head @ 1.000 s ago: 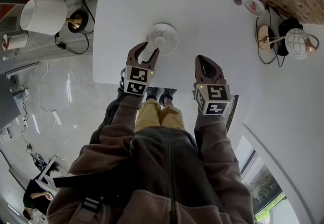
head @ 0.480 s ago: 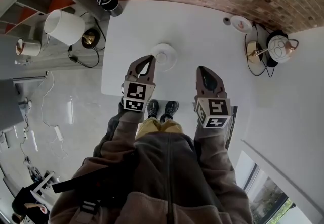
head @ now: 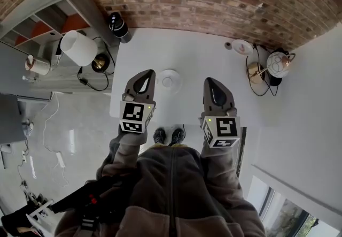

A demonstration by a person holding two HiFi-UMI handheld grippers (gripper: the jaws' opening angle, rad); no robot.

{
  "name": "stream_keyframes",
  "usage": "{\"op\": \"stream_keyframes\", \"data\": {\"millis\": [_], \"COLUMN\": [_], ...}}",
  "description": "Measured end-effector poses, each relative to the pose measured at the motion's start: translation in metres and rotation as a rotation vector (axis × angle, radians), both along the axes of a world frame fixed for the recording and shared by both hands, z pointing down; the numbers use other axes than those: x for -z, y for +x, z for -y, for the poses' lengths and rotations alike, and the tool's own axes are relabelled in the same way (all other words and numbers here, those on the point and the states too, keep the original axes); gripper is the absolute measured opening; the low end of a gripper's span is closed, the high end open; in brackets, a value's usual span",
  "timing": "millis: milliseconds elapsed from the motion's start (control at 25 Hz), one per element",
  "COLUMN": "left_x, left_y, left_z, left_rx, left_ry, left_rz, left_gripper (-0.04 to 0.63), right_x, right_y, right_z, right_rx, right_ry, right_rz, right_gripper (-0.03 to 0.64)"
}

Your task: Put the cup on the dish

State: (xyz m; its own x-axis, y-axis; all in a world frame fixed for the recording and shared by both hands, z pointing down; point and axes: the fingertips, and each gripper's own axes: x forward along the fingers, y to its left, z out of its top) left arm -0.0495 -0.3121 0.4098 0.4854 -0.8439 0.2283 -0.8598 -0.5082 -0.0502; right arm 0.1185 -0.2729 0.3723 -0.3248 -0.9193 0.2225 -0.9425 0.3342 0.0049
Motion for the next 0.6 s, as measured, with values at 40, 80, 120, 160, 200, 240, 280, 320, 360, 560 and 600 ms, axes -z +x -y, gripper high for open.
{"op": "stream_keyframes", "data": {"millis": [40,80,120,160,200,240,280,320,360,560,600], "left_x": [0.009,0.019,0.027,0.034,0.04,0.044,0.048,0.051,0.054,0.076,0.082], "left_y": [-0.001,-0.002,-0.002,-0.001,-0.001,0.0,0.001,0.002,0.003,0.005,0.005], "left_z": [0.001,0.002,0.003,0.004,0.004,0.004,0.004,0.004,0.005,0.011,0.012], "left_rx": [0.005,0.006,0.005,0.002,-0.002,-0.005,-0.006,-0.007,-0.006,-0.002,-0.002], "left_ry": [0.012,0.025,0.039,0.052,0.061,0.067,0.069,0.07,0.07,0.079,0.089], "left_rz": [-0.009,-0.016,-0.021,-0.024,-0.027,-0.03,-0.034,-0.038,-0.043,-0.064,-0.07], "left_gripper": [0.005,0.005,0.005,0.005,0.005,0.005,0.005,0.005,0.005,0.005,0.005], "right_x": [0.008,0.016,0.024,0.031,0.037,0.042,0.047,0.051,0.055,0.076,0.08], "right_y": [0.0,-0.001,-0.002,-0.003,-0.004,-0.005,-0.005,-0.004,-0.002,0.003,0.003], "right_z": [0.001,0.001,0.002,0.003,0.003,0.004,0.004,0.004,0.005,0.008,0.008], "right_rx": [0.0,0.0,0.001,0.001,0.001,0.001,-0.001,-0.005,-0.009,-0.026,-0.027], "right_ry": [0.02,0.041,0.06,0.078,0.094,0.106,0.117,0.127,0.137,0.185,0.197], "right_rz": [-0.003,-0.005,-0.008,-0.01,-0.013,-0.015,-0.017,-0.017,-0.017,-0.022,-0.023], "right_gripper": [0.0,0.0,0.0,0.0,0.0,0.0,0.0,0.0,0.0,0.0,0.0]}}
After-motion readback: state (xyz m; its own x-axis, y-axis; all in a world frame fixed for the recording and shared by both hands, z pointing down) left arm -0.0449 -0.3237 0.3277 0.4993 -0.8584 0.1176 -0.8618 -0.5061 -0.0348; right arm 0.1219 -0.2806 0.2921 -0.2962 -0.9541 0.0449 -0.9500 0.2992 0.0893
